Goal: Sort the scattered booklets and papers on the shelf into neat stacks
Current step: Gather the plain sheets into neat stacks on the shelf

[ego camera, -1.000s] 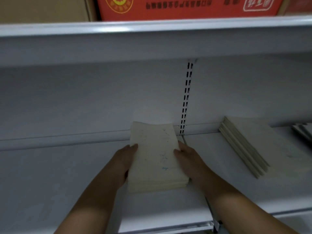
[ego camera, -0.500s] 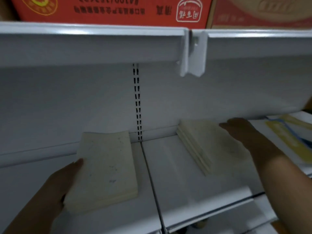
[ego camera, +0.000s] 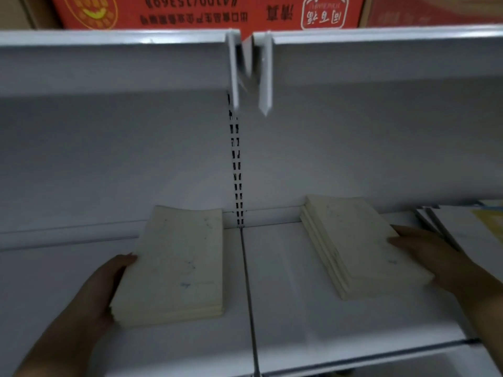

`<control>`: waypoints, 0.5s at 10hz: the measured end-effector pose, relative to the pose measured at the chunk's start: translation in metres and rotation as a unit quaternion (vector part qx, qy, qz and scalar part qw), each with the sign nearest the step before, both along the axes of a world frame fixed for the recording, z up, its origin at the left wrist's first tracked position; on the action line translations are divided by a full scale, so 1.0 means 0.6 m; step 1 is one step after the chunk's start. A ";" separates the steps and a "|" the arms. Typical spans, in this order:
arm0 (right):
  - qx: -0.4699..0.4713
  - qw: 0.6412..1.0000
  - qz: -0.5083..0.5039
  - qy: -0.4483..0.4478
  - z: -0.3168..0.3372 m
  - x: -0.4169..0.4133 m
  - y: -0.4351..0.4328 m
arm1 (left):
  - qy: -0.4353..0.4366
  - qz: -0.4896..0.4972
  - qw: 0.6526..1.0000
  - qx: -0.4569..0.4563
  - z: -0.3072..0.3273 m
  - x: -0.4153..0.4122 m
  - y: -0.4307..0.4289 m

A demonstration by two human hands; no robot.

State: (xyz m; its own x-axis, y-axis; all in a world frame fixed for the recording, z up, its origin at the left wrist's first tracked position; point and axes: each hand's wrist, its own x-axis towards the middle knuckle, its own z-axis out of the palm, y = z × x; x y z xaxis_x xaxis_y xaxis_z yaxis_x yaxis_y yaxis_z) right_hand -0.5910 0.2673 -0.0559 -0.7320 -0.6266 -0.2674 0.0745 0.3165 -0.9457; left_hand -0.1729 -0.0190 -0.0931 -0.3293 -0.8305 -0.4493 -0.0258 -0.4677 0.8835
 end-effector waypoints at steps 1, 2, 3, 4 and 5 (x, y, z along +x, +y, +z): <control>-0.018 1.000 0.007 0.009 -0.010 0.026 -0.022 | -0.008 -0.002 0.999 -0.045 0.074 -0.028 0.077; -0.026 0.999 0.034 0.024 -0.023 0.082 -0.065 | 0.012 0.006 0.999 -0.042 0.065 -0.029 0.069; -0.054 0.997 0.050 0.013 -0.032 0.148 -0.110 | 0.005 0.030 0.999 -0.031 0.065 -0.035 0.066; -0.065 0.995 0.079 0.000 -0.038 0.198 -0.145 | 0.002 0.032 0.999 -0.037 0.063 -0.037 0.060; -0.066 0.994 0.085 0.007 -0.035 0.220 -0.161 | 0.021 0.029 0.999 -0.022 0.063 -0.037 0.058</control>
State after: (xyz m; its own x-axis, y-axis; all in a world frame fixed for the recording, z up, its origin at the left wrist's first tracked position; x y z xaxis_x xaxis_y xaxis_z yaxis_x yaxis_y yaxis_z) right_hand -0.4591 0.1705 -0.0767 -0.6154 -0.7707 -0.1654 0.0165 0.1972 -0.9802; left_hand -0.1952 0.0155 -0.0551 -0.2972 -0.8677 -0.3986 0.0380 -0.4278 0.9031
